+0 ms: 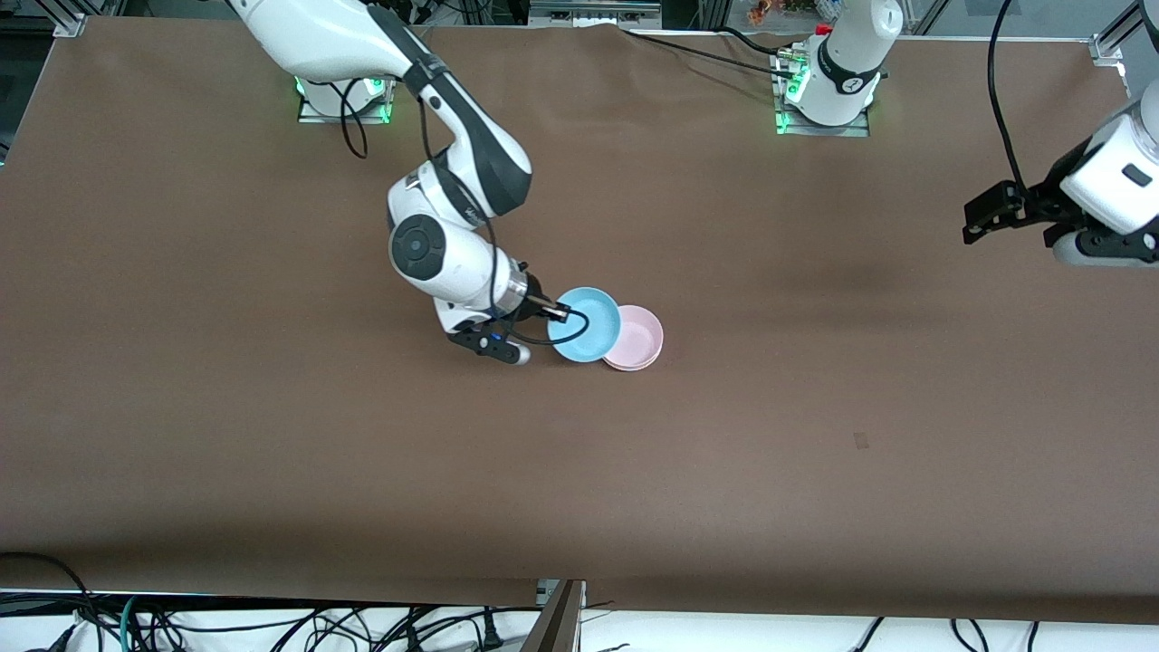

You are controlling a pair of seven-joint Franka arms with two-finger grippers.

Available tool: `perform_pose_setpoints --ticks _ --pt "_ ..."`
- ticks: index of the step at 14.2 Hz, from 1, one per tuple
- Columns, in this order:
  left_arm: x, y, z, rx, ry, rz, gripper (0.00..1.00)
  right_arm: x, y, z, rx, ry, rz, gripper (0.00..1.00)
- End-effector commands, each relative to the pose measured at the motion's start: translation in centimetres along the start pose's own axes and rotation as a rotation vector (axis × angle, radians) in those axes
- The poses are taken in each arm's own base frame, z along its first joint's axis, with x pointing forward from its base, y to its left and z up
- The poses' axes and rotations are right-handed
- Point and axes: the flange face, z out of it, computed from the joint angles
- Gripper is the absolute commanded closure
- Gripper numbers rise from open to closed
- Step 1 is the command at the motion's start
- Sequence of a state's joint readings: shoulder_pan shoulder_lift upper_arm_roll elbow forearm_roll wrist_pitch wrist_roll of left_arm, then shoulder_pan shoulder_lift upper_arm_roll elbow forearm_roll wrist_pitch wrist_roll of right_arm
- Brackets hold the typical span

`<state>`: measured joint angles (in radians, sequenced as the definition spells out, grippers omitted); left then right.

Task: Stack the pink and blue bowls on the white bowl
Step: 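Carry the blue bowl to the stack while the left gripper withdraws, then lower the blue bowl into the pink bowl and open the right gripper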

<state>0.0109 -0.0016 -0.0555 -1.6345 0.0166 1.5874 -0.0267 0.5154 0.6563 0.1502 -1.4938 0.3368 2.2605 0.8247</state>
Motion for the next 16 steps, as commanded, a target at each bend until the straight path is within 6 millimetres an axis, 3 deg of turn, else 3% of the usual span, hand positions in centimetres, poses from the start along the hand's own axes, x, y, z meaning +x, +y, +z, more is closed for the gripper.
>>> perform_pose_setpoints --ticks 1,6,12,14,16 --pt "-1.4 -0.4 0.5 -0.016 0.014 0.014 0.00 -1.0 -2.5 1.1 0.030 0.007 0.039 1.00" --pt "-1.4 -0.7 0.7 -0.033 -0.018 0.011 0.00 -3.5 -4.2 3.7 0.052 0.069 0.036 1.00" --pt "-1.3 -1.6 0.7 -0.033 -0.027 -0.016 0.00 -3.1 -3.5 6.5 0.031 0.095 0.018 1.00" --pt "-1.3 -1.8 0.7 -0.034 -0.026 -0.015 0.00 -2.6 -3.4 6.6 0.043 0.107 0.020 1.00" --pt "-1.2 -3.4 0.8 -0.035 -0.024 -0.039 0.00 -2.6 -3.5 6.6 0.047 0.111 0.018 1.00"
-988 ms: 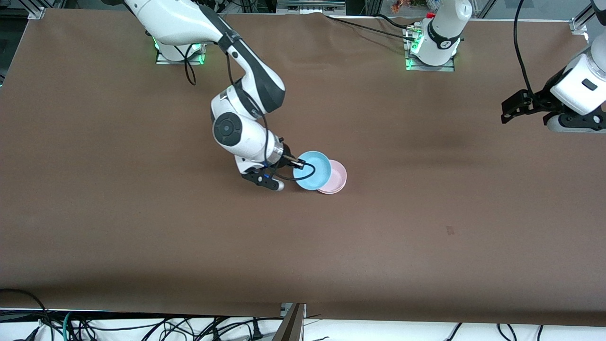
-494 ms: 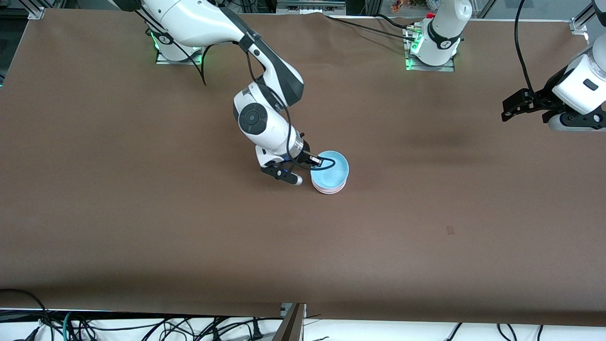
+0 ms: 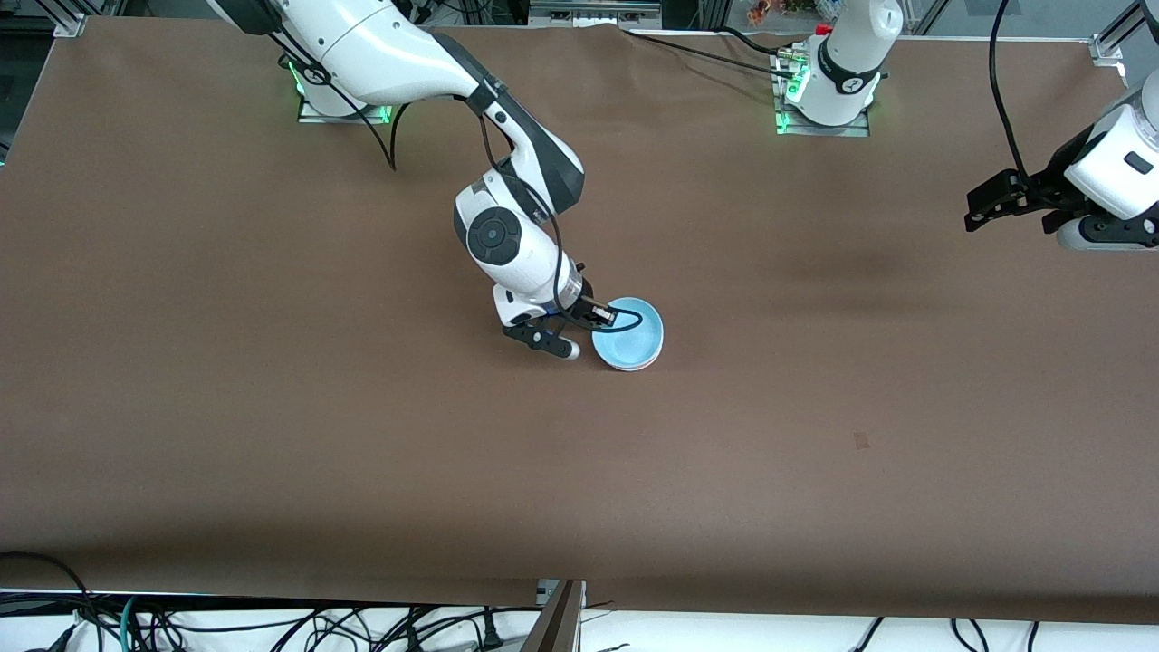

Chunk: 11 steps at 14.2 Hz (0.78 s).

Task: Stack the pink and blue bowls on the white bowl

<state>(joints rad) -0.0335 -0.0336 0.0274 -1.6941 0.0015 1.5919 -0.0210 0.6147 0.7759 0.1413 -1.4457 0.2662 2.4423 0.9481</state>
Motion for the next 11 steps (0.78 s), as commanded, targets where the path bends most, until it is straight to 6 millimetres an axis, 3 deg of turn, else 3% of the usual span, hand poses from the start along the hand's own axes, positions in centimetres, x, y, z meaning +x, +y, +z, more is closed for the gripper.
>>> perform_pose_setpoints --ticks 1,6,11 --pt "-0.1 -2.2 -0.3 -0.019 0.000 -0.019 0.00 0.1 -0.7 0.0 0.011 0.020 0.006 1.00" --pt "0.1 0.2 -0.6 -0.015 0.004 0.005 0.00 0.0 -0.8 0.6 0.018 0.043 -0.011 1.00" --pt "0.1 0.4 -0.6 -0.014 0.004 0.010 0.00 0.0 -0.4 1.5 -0.003 0.049 -0.030 1.00"
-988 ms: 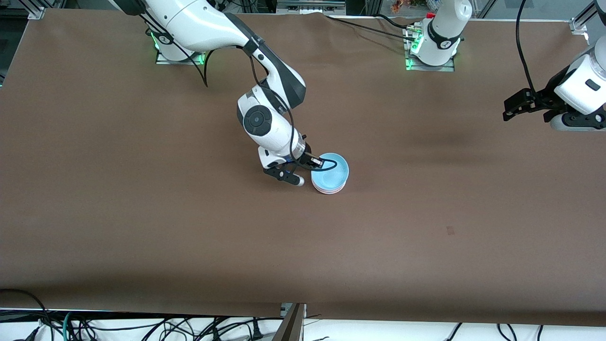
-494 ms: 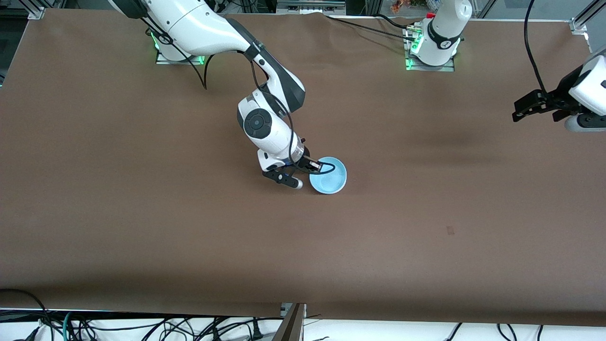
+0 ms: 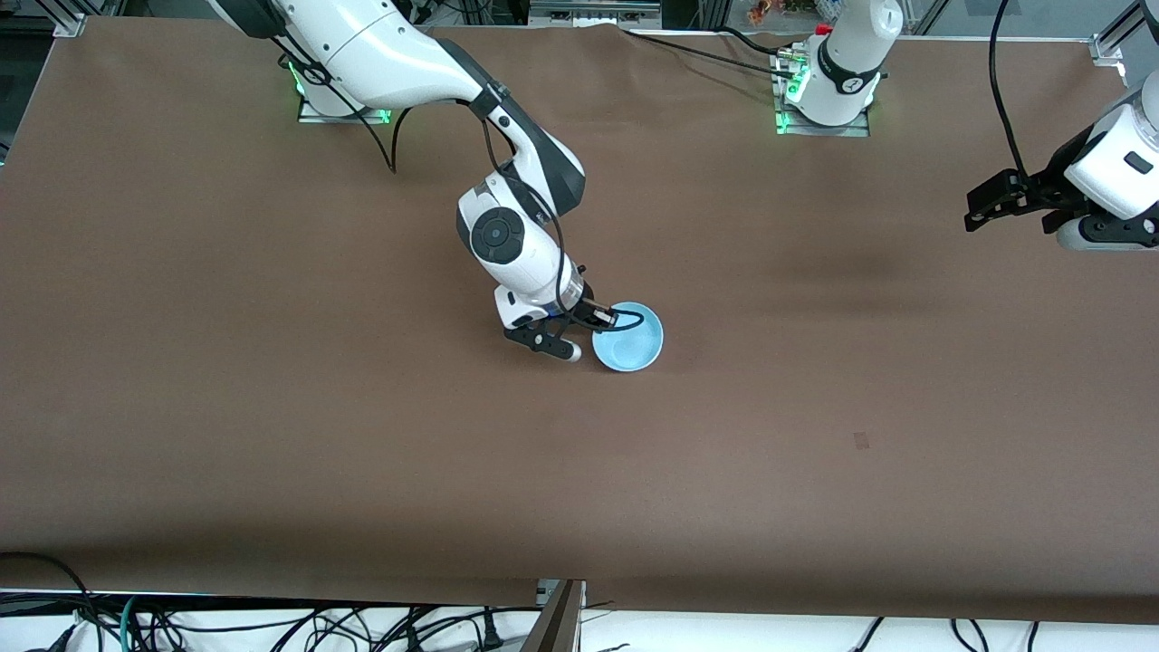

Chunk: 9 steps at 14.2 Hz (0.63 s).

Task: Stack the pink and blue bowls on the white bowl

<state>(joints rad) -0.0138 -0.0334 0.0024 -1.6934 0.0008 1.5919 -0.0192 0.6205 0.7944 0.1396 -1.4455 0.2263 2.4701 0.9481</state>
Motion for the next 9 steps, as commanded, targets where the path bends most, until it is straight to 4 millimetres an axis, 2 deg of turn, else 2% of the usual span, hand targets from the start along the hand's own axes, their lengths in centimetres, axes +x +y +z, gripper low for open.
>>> perform_pose_setpoints --ticks 1,3,4,5,9 --pt "0.1 0.0 -0.6 -0.015 0.004 0.003 0.00 0.0 -0.6 0.4 0.005 0.021 -0.001 1.00" --pt "0.0 0.0 -0.6 -0.015 0.002 0.003 0.00 0.3 -0.6 0.2 0.011 0.020 0.009 0.99" --pt "0.1 0.0 -0.5 -0.015 0.000 0.003 0.00 0.7 -0.4 0.0 0.016 0.017 0.024 0.67" --pt "0.0 0.0 -0.6 -0.015 0.002 0.002 0.00 0.5 -0.6 0.0 0.015 0.022 0.016 0.01" --pt "0.0 -0.1 -0.6 -0.017 0.000 0.003 0.00 0.1 -1.5 -1.0 0.032 0.028 0.087 0.00"
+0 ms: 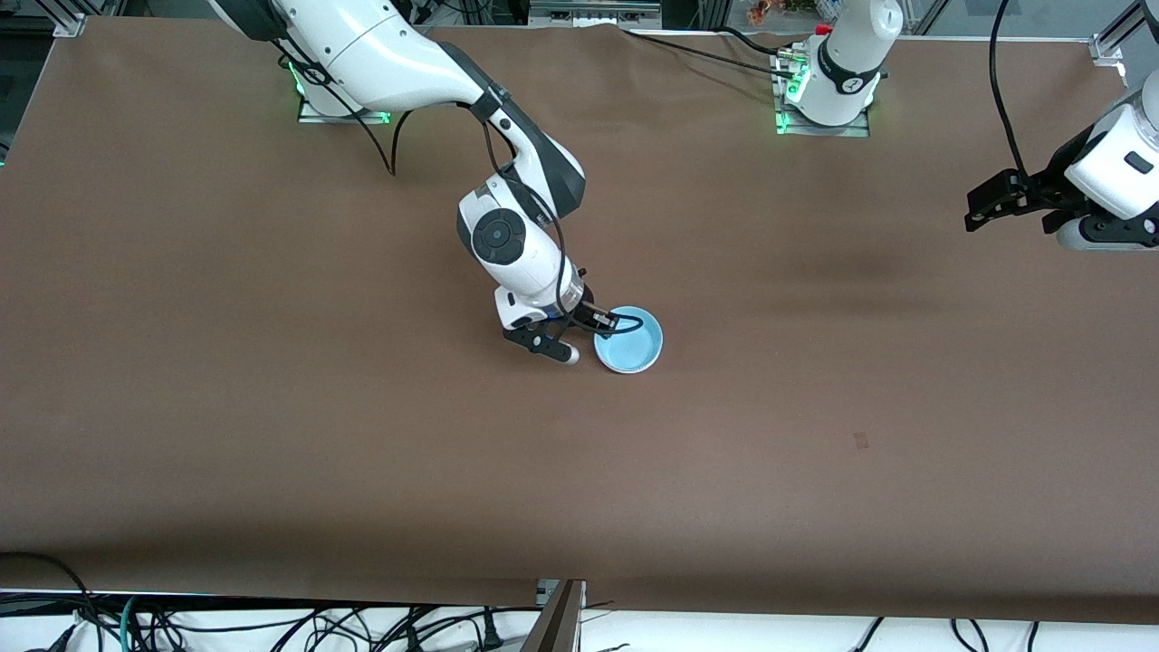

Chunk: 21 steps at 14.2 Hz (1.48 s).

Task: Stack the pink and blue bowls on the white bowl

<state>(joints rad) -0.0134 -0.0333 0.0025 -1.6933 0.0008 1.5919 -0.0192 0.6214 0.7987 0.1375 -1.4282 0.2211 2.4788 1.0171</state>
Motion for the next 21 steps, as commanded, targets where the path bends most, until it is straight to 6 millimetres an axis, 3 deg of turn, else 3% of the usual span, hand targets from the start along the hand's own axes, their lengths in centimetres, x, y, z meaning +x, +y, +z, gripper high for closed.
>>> perform_pose_setpoints --ticks 1,4,7,10,13,16,19,21 --pt "0.0 -0.1 -0.5 -0.016 -0.006 0.002 0.00 -0.3 -1.1 -1.0 0.018 0.014 0.022 0.00" --pt "-0.1 0.0 -0.5 -0.016 -0.010 0.004 0.00 0.0 -2.3 -6.2 0.018 0.026 0.008 0.00" --pt "-0.1 0.0 -0.4 -0.016 -0.015 0.002 0.00 2.6 -1.0 -15.3 -0.091 0.031 -0.089 0.00" --pt "-0.1 0.3 -0.4 -0.037 -0.015 0.004 0.00 5.4 2.2 -24.5 -0.178 -0.003 -0.179 0.00" --pt "-0.1 0.3 -0.5 -0.070 -0.016 -0.005 0.00 7.1 7.0 -32.7 -0.269 -0.074 -0.307 0.00" --pt "-0.1 0.4 -0.5 -0.070 -0.016 -0.004 0.00 7.9 11.6 -37.1 -0.280 -0.090 -0.351 0.00" --pt "-0.1 0.3 -0.5 -0.072 -0.016 -0.005 0.00 9.4 16.9 -38.9 -0.257 -0.098 -0.404 0.00" --pt "-0.1 0.3 -1.2 -0.069 -0.010 -0.004 0.00 10.9 18.6 -39.6 -0.253 -0.091 -0.412 0.00"
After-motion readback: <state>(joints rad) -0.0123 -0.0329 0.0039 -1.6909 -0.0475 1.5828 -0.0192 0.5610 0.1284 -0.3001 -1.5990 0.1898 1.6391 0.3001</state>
